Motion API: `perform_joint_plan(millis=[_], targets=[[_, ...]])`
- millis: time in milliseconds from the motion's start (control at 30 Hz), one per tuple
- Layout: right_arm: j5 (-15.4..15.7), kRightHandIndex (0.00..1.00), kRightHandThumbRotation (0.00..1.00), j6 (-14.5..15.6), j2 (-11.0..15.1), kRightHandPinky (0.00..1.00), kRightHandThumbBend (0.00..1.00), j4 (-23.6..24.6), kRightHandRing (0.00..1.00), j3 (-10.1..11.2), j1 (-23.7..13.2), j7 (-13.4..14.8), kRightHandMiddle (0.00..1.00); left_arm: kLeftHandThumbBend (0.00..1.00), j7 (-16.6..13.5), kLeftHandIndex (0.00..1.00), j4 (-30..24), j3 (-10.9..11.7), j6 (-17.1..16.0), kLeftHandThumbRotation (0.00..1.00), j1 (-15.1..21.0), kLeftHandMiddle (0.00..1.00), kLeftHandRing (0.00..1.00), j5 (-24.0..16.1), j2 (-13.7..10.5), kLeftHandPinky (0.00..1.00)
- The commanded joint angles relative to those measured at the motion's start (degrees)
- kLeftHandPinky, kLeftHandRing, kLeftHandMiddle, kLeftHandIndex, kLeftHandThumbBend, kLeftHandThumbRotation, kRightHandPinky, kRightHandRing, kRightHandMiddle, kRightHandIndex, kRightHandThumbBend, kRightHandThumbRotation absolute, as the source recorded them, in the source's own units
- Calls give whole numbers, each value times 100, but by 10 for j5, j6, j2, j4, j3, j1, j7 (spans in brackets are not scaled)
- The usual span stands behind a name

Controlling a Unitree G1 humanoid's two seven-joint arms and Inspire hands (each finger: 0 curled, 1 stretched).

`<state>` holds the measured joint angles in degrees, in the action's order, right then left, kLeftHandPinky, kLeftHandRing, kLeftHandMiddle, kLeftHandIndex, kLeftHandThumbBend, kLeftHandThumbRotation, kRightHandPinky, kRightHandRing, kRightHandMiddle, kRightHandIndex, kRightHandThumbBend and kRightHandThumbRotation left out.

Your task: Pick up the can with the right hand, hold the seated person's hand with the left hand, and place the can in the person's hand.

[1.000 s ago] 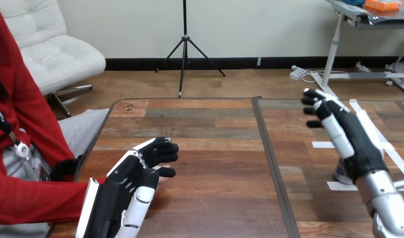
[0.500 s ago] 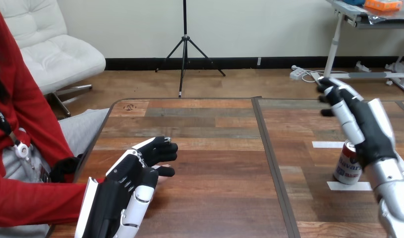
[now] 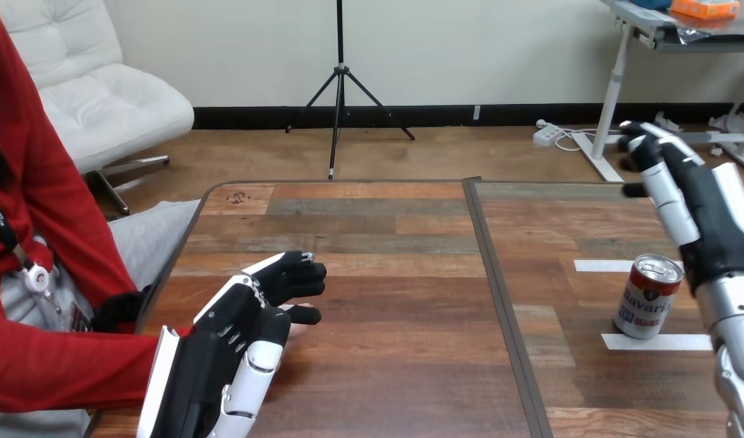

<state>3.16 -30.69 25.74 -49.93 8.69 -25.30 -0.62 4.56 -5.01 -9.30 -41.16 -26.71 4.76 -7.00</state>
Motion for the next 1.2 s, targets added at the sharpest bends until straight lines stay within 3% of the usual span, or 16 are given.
perform_joint_plan(millis=[0,367,667,1167], targets=[[12,85,100,-11,24,73,61,-12,83,4,-52,18,86,53,0,73,2,7,-8,82,30,74,74,-2,21,64],[37,86,100,-4,41,76,55,-50,85,0,-65,38,88,52,1,73,2,6,-9,82,28,74,74,1,21,64],[51,85,99,20,47,77,65,-78,85,-4,-75,60,88,53,2,73,-1,6,-4,82,26,74,74,3,20,65],[59,88,91,42,51,80,69,-111,89,-9,-82,64,90,53,4,73,4,6,-9,82,25,74,75,5,21,65]])
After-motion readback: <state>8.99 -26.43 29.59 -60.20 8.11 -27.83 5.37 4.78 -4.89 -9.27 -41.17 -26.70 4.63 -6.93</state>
